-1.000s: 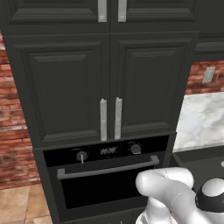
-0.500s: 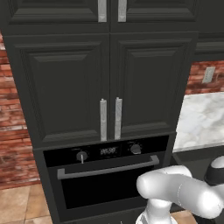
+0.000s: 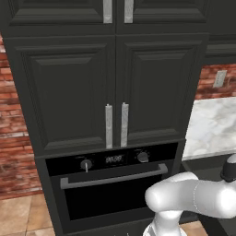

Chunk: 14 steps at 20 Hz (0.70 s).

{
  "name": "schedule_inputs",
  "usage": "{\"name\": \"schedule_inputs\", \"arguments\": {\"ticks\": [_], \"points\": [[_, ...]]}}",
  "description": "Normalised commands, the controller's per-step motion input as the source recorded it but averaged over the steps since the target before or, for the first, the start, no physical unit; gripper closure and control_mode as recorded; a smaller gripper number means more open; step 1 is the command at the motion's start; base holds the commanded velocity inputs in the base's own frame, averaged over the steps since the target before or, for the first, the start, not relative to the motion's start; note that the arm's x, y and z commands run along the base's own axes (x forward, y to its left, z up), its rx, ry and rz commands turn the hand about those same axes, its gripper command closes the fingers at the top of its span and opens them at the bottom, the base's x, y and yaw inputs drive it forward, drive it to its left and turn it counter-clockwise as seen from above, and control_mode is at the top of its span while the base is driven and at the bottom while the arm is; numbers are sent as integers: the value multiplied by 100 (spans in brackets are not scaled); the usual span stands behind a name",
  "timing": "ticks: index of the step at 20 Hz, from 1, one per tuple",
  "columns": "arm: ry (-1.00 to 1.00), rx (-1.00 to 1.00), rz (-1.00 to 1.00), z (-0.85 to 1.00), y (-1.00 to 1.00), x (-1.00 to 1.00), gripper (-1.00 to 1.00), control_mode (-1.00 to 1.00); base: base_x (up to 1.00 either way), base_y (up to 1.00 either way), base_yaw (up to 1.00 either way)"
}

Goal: Take the pizza cutter from the drawer on the right and place it on the dining counter for cutting.

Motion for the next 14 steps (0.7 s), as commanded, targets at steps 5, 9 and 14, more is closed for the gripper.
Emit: {"name": "schedule_inputs", "arguments": {"ticks": [5,9,14], "points": [[6,0,21,-24,-5,19,-100,-100,0,0,0],[0,0,25,-43,-7,21,-100,-100,0,0,0],[0,6,17,-20,-12,1,-100,-100,0,0,0]]}}
